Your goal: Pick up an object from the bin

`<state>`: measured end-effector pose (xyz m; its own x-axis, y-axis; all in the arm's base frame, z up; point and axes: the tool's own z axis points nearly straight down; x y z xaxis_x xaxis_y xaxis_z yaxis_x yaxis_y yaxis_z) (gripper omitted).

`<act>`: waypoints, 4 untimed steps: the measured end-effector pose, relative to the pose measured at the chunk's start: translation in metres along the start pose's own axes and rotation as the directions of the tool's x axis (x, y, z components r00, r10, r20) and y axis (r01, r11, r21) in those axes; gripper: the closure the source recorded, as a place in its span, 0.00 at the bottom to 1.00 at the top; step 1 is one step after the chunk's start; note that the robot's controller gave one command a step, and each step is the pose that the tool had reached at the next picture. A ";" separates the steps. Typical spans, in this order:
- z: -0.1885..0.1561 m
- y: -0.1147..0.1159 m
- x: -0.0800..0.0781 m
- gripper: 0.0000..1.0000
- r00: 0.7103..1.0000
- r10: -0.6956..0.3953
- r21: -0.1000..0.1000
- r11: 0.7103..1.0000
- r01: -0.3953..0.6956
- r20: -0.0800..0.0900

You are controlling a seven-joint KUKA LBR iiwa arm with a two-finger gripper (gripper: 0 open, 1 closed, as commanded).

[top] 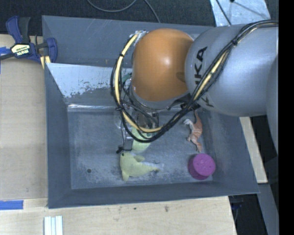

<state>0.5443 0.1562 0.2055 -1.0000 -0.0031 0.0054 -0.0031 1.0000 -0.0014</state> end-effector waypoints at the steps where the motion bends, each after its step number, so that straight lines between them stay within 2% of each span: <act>1: -0.005 -0.001 -0.002 0.00 1.000 0.003 -0.002 1.000 -0.003 0.008; 2: 0.049 -0.024 0.005 0.00 0.997 0.076 -0.004 0.997 -0.076 0.012; 3: 0.078 -0.054 0.011 0.00 0.998 -0.057 -0.001 0.998 0.057 0.006; 4: 0.072 -0.065 0.038 0.00 0.990 0.138 -0.002 0.990 -0.138 0.006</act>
Offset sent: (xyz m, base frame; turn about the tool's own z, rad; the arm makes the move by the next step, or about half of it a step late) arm -0.0186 -0.0607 -0.1355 0.1934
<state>0.5063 0.0911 0.1341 -0.9909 0.1344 -0.0005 0.1344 0.9909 0.0001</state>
